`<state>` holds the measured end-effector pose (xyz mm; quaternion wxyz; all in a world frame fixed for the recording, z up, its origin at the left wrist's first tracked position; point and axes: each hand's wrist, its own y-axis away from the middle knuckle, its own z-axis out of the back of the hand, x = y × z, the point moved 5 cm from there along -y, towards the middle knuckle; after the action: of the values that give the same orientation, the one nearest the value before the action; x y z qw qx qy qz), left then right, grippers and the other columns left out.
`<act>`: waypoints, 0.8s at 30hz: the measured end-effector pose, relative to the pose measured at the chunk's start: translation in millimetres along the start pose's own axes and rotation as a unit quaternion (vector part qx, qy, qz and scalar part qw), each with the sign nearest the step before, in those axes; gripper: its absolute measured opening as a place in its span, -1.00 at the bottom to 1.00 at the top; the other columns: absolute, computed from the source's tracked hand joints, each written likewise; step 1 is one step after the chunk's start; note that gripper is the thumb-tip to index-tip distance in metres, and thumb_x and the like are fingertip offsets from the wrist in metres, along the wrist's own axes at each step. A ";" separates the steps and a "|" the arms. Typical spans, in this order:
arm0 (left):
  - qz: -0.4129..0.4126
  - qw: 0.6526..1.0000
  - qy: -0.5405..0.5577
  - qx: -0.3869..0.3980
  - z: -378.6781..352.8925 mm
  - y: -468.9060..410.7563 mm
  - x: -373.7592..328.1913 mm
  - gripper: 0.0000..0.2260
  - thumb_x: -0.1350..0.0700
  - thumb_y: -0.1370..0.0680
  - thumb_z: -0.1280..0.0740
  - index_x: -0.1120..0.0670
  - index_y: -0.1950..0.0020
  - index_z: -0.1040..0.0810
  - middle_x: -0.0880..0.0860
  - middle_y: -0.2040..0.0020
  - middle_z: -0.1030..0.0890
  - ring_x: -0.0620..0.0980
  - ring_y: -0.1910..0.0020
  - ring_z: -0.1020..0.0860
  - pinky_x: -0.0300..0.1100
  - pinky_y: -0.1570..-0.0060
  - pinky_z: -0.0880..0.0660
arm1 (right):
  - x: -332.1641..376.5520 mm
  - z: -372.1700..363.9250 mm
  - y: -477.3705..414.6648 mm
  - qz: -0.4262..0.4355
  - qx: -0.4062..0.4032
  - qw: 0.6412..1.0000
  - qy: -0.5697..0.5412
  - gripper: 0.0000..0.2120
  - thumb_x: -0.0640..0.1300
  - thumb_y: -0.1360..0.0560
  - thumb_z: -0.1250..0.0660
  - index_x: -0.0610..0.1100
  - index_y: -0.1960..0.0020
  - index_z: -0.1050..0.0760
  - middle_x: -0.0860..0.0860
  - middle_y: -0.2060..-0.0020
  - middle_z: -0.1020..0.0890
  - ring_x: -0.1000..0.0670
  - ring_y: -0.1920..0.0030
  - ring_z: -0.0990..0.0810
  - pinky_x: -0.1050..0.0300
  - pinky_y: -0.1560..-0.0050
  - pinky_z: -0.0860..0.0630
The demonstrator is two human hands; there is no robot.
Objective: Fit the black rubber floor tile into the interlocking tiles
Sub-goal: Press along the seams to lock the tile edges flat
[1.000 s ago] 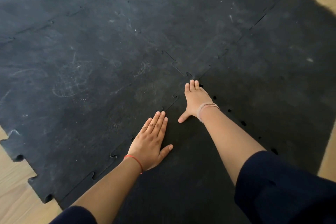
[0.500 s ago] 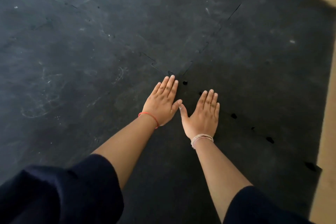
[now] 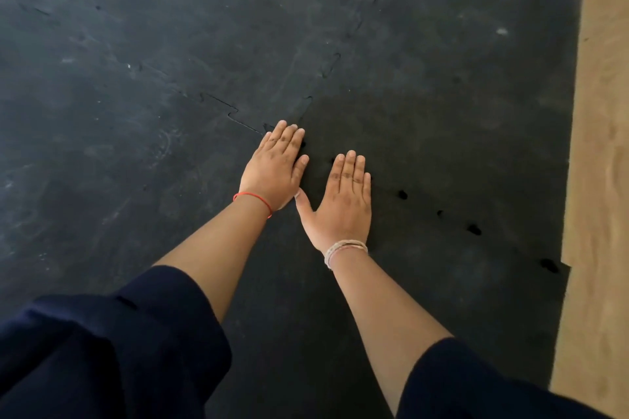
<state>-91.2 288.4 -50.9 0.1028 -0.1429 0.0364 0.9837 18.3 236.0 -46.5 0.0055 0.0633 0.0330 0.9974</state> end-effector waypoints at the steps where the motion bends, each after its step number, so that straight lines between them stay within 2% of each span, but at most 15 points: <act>1: 0.001 1.000 0.002 0.004 -1.1 0.1 0.2 -0.54 0.01 -0.62 0.05 0.14 -0.48 0.00 0.08 -0.51 -0.04 -0.02 -0.47 0.12 -0.19 -0.38 0.21 | -0.2 0.6 0.5 0.001 0.000 1.000 0.000 -0.19 0.29 -0.50 0.03 -0.26 -0.48 0.19 -0.18 -0.50 0.12 -0.10 -0.48 0.21 0.00 -0.46 0.24; 7: 0.002 1.000 -0.004 0.022 -5.4 -1.3 1.2 -0.55 0.01 -0.62 0.08 0.12 -0.48 0.06 0.06 -0.51 0.03 -0.05 -0.46 0.14 -0.19 -0.38 0.23 | -0.4 -1.5 -0.8 -0.001 0.017 1.000 0.008 -0.19 0.29 -0.51 0.05 -0.27 -0.47 0.21 -0.19 -0.49 0.13 -0.12 -0.48 0.21 0.00 -0.45 0.25; 13: 0.001 1.000 0.005 0.013 -5.0 -2.8 1.8 -0.55 0.01 -0.62 0.06 0.12 -0.48 0.03 0.06 -0.51 0.01 -0.05 -0.46 0.12 -0.20 -0.39 0.20 | 0.7 -0.5 -1.5 0.000 0.012 1.000 0.000 -0.19 0.27 -0.51 0.02 -0.29 -0.47 0.16 -0.22 -0.49 0.07 -0.14 -0.48 0.16 -0.02 -0.44 0.22; 19: 0.000 1.000 0.007 0.019 -5.4 -4.4 2.2 -0.55 0.03 -0.62 0.03 0.14 -0.48 0.01 0.08 -0.51 -0.01 -0.03 -0.47 0.10 -0.18 -0.39 0.18 | -1.2 -1.6 -3.9 -0.006 0.050 0.999 -0.020 -0.18 0.32 -0.50 0.05 -0.26 -0.48 0.16 -0.17 -0.50 0.10 -0.10 -0.49 0.20 0.01 -0.44 0.25; 24: -0.005 0.998 -0.051 0.035 -7.6 18.7 -9.3 -0.51 -0.01 -0.62 0.09 0.16 -0.47 0.14 0.11 -0.51 0.12 0.00 -0.46 0.19 -0.13 -0.38 0.25 | -15.2 5.4 -3.4 0.039 0.118 0.992 -0.030 -0.13 0.35 -0.47 -0.03 -0.22 -0.49 0.18 -0.11 -0.51 0.15 -0.05 -0.48 0.22 0.05 -0.44 0.23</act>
<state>-84.3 267.6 -54.7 0.1146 -0.0892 0.0649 0.9873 34.1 239.5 -43.3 -0.0396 0.0942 0.1483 0.9837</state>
